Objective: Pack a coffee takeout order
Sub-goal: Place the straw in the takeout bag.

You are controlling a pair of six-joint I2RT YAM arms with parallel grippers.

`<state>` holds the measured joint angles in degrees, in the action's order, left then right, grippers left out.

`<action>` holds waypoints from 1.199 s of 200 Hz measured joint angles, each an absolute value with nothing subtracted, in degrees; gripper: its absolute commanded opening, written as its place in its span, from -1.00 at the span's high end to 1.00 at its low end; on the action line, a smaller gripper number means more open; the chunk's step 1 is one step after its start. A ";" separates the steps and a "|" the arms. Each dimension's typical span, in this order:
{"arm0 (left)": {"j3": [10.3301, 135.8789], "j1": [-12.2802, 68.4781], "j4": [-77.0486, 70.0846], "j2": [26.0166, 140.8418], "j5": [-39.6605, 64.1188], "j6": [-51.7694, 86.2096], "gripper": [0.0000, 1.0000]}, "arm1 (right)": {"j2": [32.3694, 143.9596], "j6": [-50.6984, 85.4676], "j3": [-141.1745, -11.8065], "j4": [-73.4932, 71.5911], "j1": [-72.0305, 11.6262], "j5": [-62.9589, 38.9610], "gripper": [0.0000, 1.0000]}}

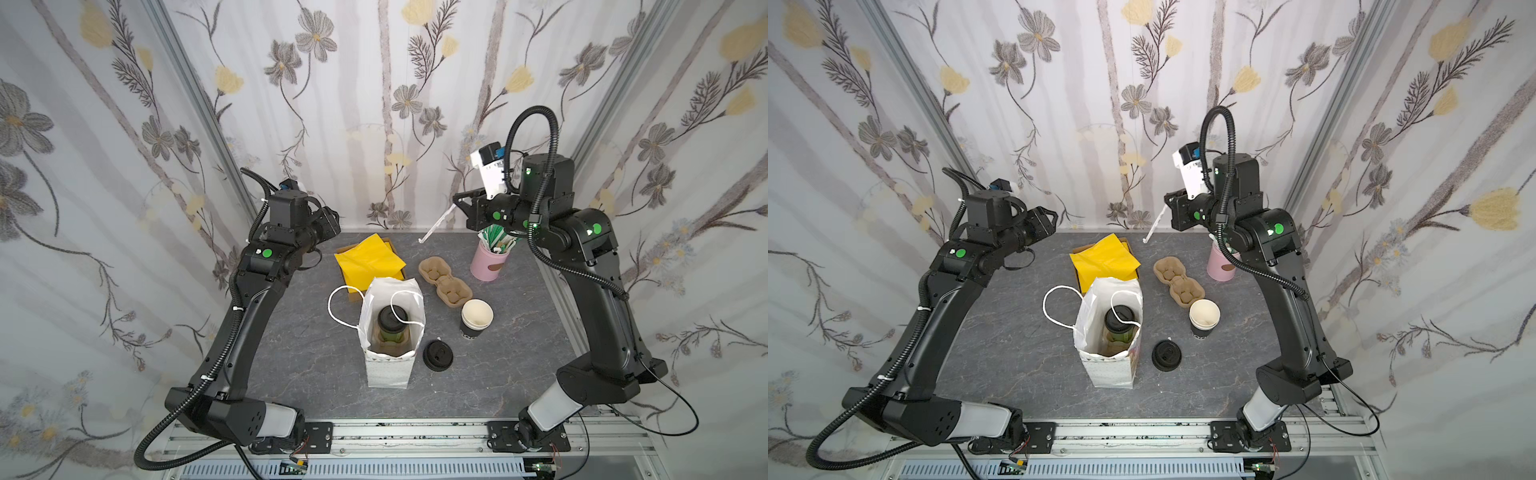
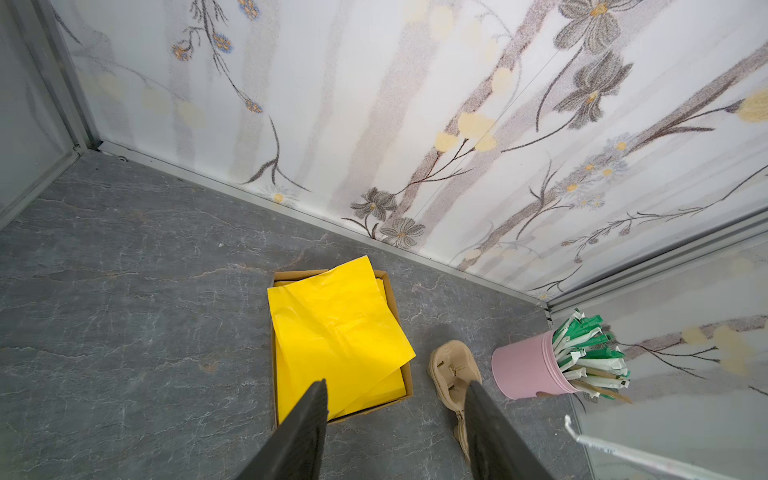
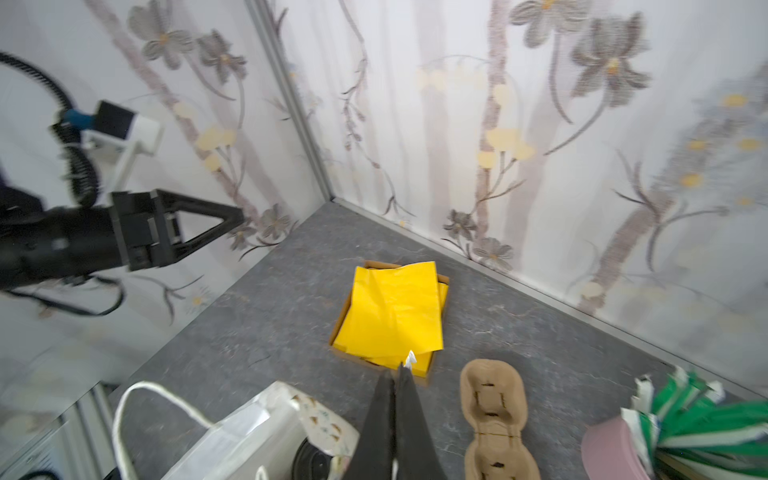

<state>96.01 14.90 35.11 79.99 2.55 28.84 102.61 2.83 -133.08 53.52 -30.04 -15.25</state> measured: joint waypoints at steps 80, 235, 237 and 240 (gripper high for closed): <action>92.31 14.79 34.83 80.20 1.48 28.67 -0.11 | 99.92 -1.13 -124.22 58.28 -48.29 -20.86 1.00; 89.23 13.89 34.35 80.34 -1.04 28.34 -0.12 | 104.49 -3.49 -117.14 59.35 -57.78 -22.57 0.30; 89.23 13.85 34.35 80.42 -1.10 28.32 -0.12 | 104.53 -3.49 -117.36 59.35 -57.78 -22.55 0.30; 89.23 13.80 34.33 80.53 -1.21 28.29 -0.12 | 104.55 -3.49 -117.71 59.31 -57.76 -22.48 0.30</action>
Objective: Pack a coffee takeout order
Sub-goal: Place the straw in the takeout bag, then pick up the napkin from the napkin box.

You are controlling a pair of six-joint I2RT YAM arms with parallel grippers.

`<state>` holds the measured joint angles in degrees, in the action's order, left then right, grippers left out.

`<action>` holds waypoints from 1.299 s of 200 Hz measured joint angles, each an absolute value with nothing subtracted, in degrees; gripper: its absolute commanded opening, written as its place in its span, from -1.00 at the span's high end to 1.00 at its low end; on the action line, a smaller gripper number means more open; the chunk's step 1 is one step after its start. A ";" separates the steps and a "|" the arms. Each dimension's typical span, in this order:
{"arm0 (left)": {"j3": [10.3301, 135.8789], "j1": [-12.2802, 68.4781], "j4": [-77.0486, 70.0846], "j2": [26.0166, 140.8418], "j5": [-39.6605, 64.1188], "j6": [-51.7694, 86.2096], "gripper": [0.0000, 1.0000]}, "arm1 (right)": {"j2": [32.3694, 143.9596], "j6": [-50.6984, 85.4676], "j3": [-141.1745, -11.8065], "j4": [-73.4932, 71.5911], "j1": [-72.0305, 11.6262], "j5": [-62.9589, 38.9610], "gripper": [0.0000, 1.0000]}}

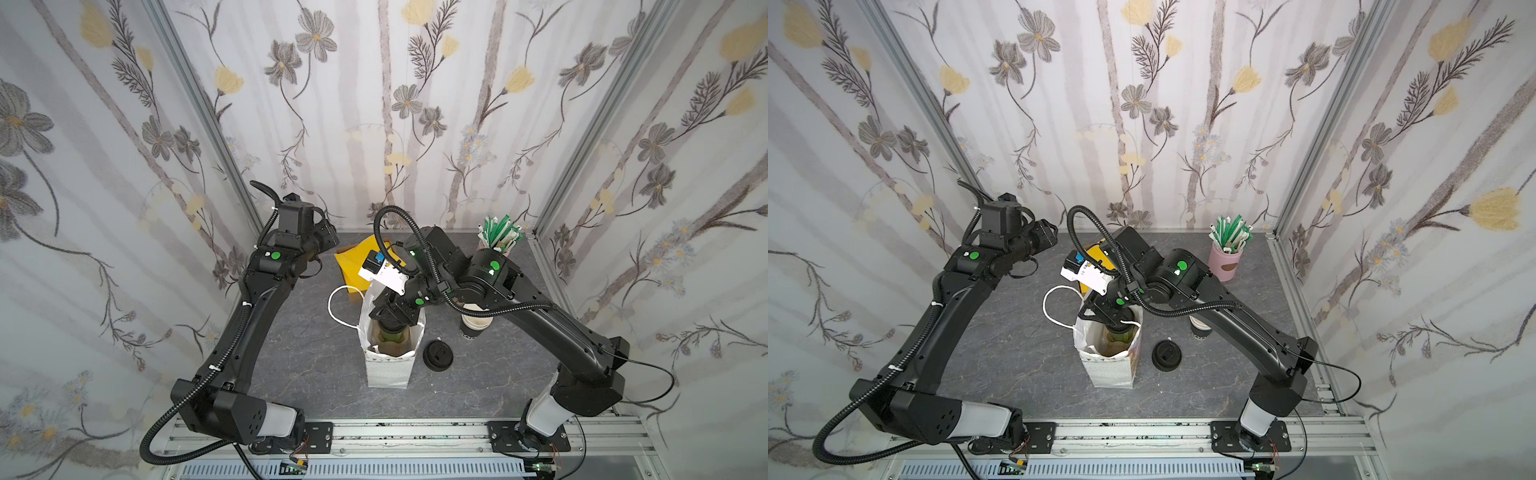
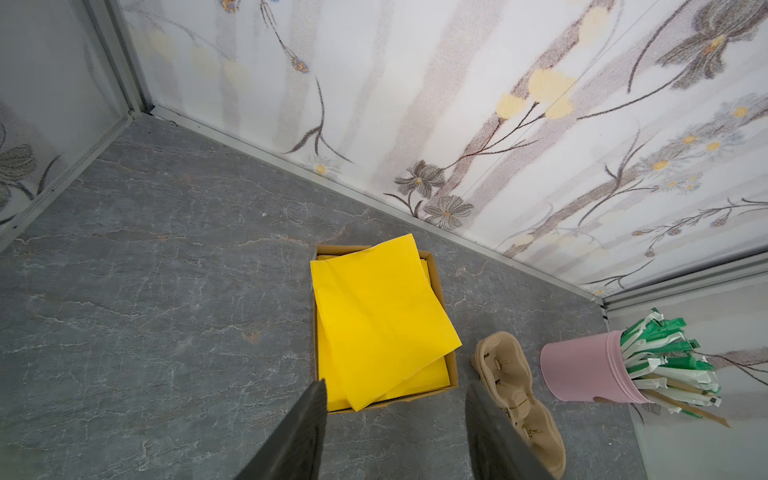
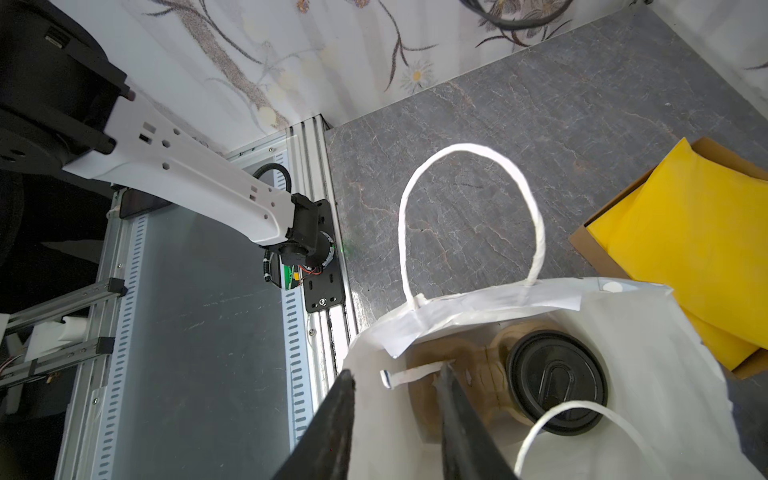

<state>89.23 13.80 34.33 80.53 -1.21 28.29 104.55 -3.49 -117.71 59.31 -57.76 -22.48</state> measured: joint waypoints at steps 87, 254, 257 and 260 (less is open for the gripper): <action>87.48 12.95 32.80 85.47 -1.41 30.37 -0.09 | 105.95 2.15 -124.88 51.62 -50.98 -9.74 0.12; 72.88 12.19 26.92 85.71 -1.69 34.89 -0.07 | 145.25 18.33 -137.29 38.72 -35.44 -11.42 -0.15; 72.69 12.12 26.92 86.02 -1.69 34.92 -0.07 | 145.58 18.74 -137.29 38.46 -35.38 -11.66 -0.16; 72.58 12.08 26.89 86.26 -1.67 34.94 -0.06 | 145.86 19.20 -137.29 38.28 -35.33 -11.81 -0.16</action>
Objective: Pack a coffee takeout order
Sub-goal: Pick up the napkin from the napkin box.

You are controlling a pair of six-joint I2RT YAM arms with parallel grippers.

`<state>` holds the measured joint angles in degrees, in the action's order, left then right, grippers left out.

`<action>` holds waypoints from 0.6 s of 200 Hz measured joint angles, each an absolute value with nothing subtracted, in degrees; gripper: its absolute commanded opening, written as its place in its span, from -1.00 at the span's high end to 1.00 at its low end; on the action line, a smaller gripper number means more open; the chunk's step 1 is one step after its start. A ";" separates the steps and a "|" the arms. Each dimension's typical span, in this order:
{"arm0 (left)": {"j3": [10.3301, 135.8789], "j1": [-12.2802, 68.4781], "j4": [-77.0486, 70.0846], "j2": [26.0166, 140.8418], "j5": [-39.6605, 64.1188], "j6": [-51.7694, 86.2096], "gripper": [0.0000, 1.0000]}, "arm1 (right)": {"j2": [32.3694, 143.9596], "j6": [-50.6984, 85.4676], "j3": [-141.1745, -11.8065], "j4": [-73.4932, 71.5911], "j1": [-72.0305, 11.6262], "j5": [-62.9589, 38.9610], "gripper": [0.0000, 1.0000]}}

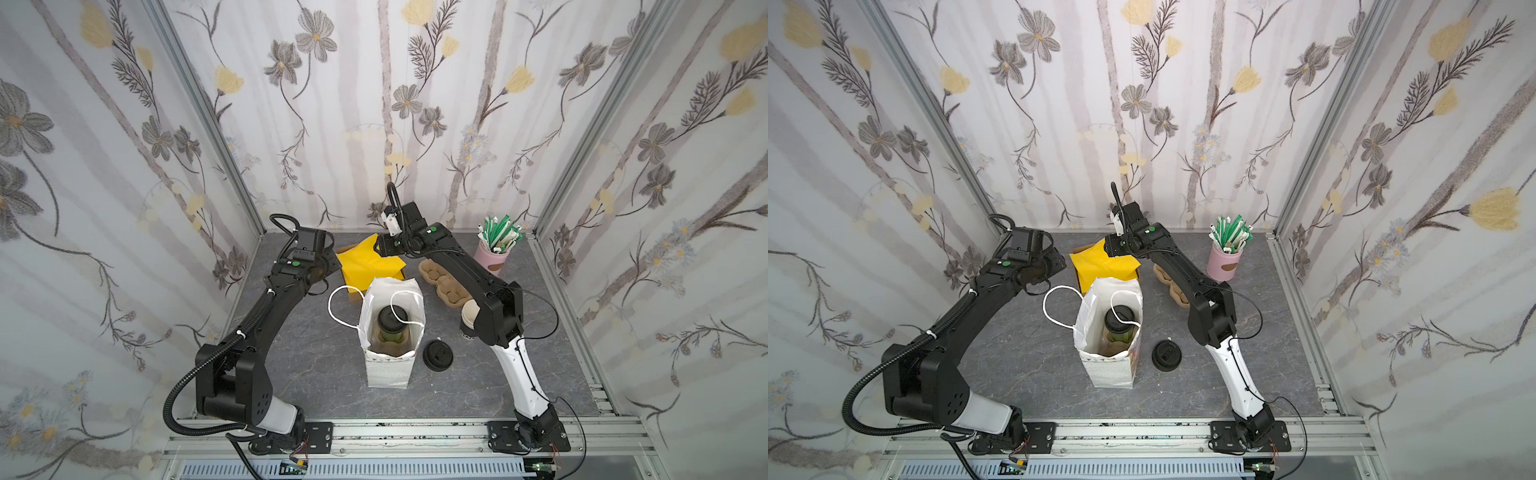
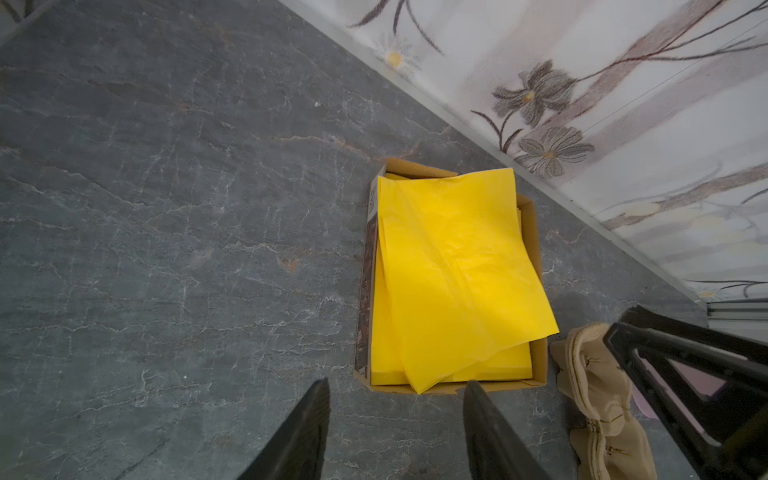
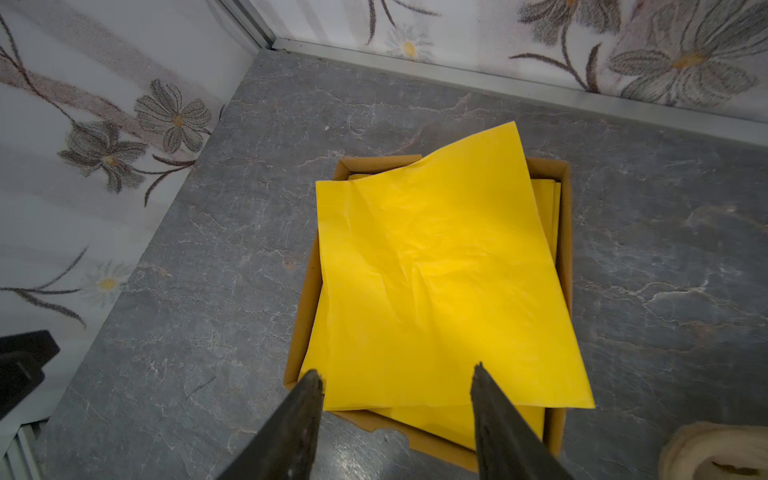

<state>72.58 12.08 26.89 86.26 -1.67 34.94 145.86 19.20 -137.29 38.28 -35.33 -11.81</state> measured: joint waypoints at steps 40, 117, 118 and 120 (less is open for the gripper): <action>72.64 11.53 26.41 89.23 -1.17 35.57 -0.06 | 149.60 23.14 -137.36 34.41 -34.52 -13.26 -0.16; 71.42 11.25 24.45 90.45 1.02 37.26 -0.05 | 154.58 21.54 -137.91 27.90 -34.70 -20.64 -0.21; 71.35 11.25 24.45 90.43 1.04 37.32 -0.05 | 154.61 21.45 -137.93 27.86 -34.74 -20.64 -0.21; 71.16 11.25 24.40 90.35 1.10 37.50 -0.05 | 154.74 21.15 -138.02 27.70 -34.87 -20.62 -0.22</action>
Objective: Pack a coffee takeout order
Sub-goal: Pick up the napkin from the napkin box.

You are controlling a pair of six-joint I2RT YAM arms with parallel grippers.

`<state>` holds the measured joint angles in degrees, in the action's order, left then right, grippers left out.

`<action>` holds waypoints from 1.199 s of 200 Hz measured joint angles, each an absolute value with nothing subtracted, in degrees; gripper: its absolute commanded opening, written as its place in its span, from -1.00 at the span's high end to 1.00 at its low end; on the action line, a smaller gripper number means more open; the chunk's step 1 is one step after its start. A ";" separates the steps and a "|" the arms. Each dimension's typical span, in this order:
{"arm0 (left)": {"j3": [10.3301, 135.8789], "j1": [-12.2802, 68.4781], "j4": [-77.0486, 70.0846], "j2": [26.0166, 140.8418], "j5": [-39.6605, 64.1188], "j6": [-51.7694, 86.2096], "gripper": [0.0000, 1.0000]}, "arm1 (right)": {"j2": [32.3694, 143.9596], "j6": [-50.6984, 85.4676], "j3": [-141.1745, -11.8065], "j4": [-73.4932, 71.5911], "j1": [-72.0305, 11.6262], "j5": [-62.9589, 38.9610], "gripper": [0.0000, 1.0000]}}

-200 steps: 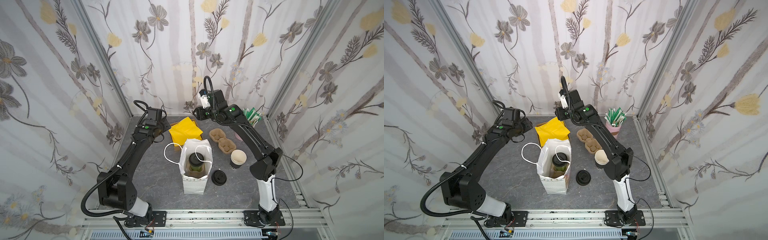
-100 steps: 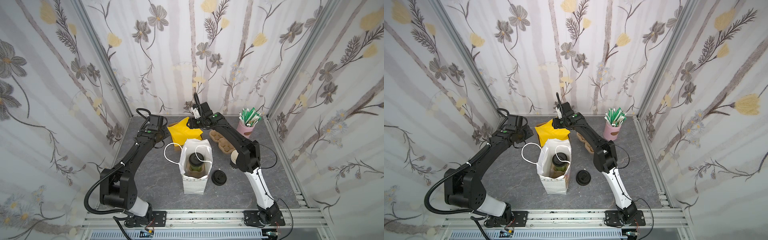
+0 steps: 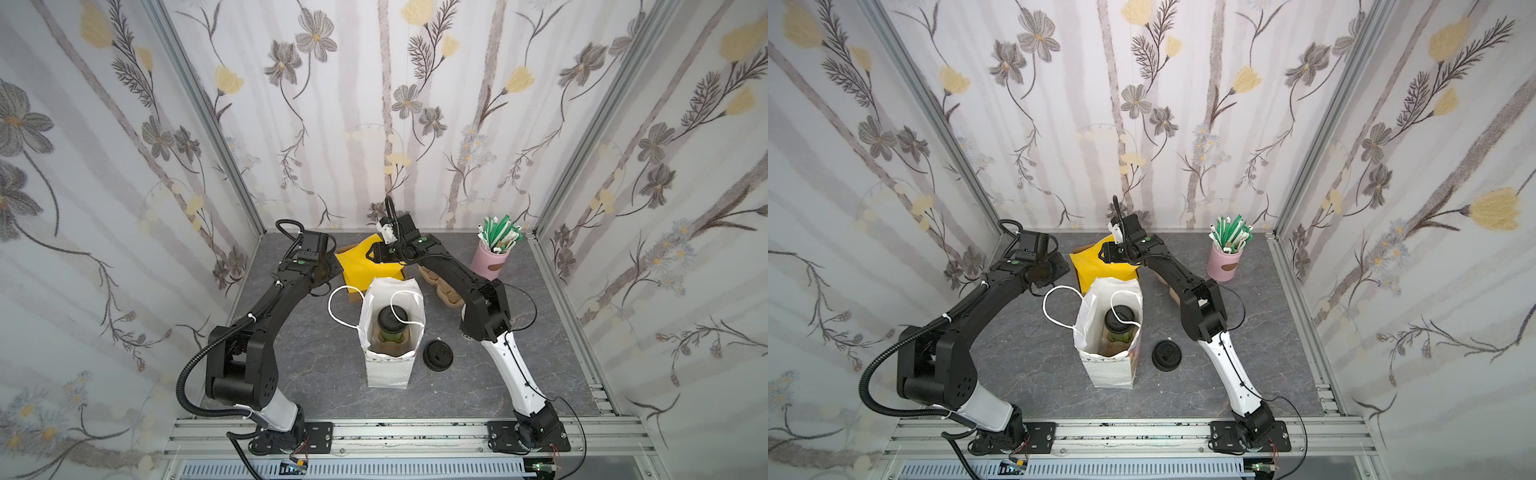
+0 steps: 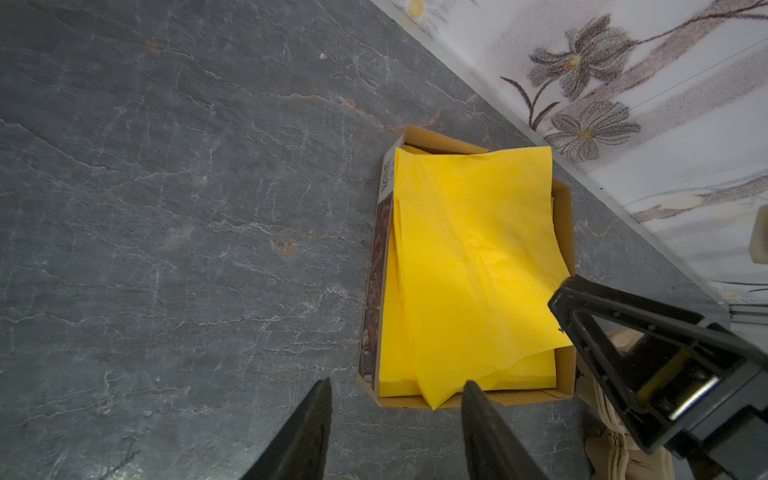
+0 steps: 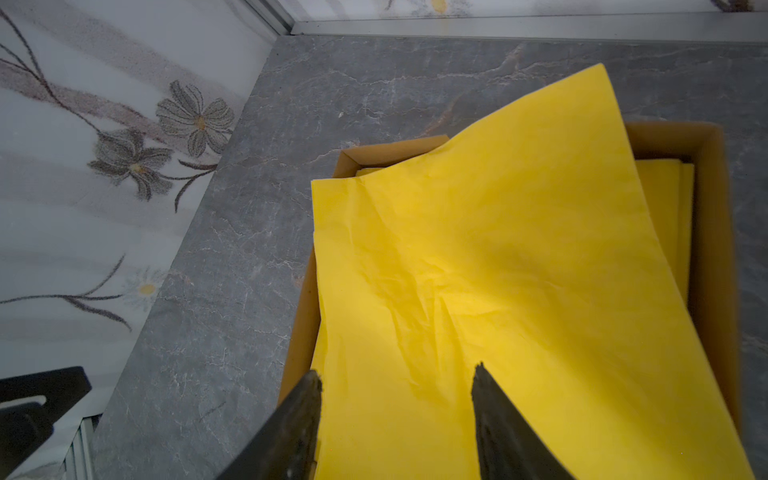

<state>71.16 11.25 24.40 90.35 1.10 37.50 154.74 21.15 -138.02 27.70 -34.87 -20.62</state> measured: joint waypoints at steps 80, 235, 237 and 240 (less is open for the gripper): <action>65.10 11.05 24.23 84.90 1.10 40.53 -0.04 | 160.18 12.69 -142.10 26.20 -38.76 -14.00 -0.33; 60.82 10.28 24.27 81.17 1.30 39.42 -0.05 | 161.91 6.50 -142.30 31.20 -43.79 -0.64 0.00; 60.71 10.28 24.29 81.01 1.30 39.42 -0.05 | 161.91 6.44 -142.30 31.22 -43.81 -0.62 0.00; 60.60 10.28 24.27 80.82 1.30 39.42 -0.05 | 161.91 6.39 -142.30 31.24 -43.83 -0.45 0.00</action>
<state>60.60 10.28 24.27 80.82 1.30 39.42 161.91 6.39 -142.30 31.24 -43.83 -0.45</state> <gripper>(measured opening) 0.525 0.501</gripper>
